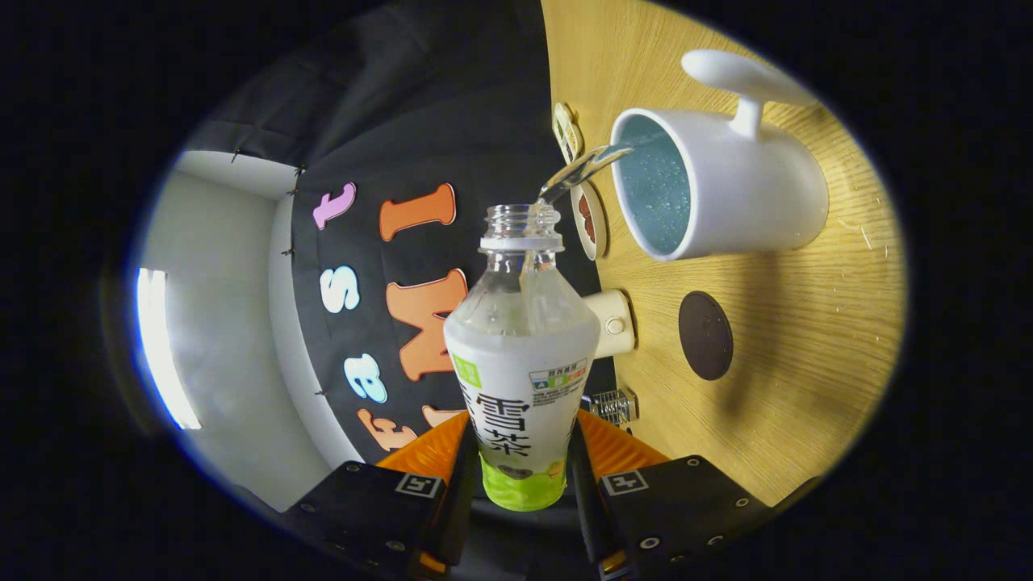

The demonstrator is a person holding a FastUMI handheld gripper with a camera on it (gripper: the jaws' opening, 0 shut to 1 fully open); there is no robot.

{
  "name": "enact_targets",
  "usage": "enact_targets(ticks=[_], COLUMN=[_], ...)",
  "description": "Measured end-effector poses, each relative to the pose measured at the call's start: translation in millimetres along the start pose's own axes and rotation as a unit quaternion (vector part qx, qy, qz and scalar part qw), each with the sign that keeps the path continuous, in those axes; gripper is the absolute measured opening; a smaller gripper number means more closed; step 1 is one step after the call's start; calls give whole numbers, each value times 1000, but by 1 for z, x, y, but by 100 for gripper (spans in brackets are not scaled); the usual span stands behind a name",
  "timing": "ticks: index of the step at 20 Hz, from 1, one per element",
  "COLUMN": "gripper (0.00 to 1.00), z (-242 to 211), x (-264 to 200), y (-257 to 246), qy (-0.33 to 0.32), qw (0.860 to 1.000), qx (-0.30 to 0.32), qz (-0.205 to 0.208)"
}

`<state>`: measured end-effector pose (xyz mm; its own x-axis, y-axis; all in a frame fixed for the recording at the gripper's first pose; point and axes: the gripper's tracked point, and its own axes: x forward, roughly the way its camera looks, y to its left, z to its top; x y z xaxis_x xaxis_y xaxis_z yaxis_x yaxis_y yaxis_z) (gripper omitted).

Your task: Take the bottle from table, then pour the juice into the cup, finally place the bottle on the coaster

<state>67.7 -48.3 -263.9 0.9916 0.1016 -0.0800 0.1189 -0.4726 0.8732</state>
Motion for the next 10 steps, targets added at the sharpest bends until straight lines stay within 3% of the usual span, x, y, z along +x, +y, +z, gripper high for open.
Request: enact_targets(ticks=[10], gripper=[57], z=[1], x=[2], y=[8], qy=[-3], qw=[999], qx=[36], qz=[13])
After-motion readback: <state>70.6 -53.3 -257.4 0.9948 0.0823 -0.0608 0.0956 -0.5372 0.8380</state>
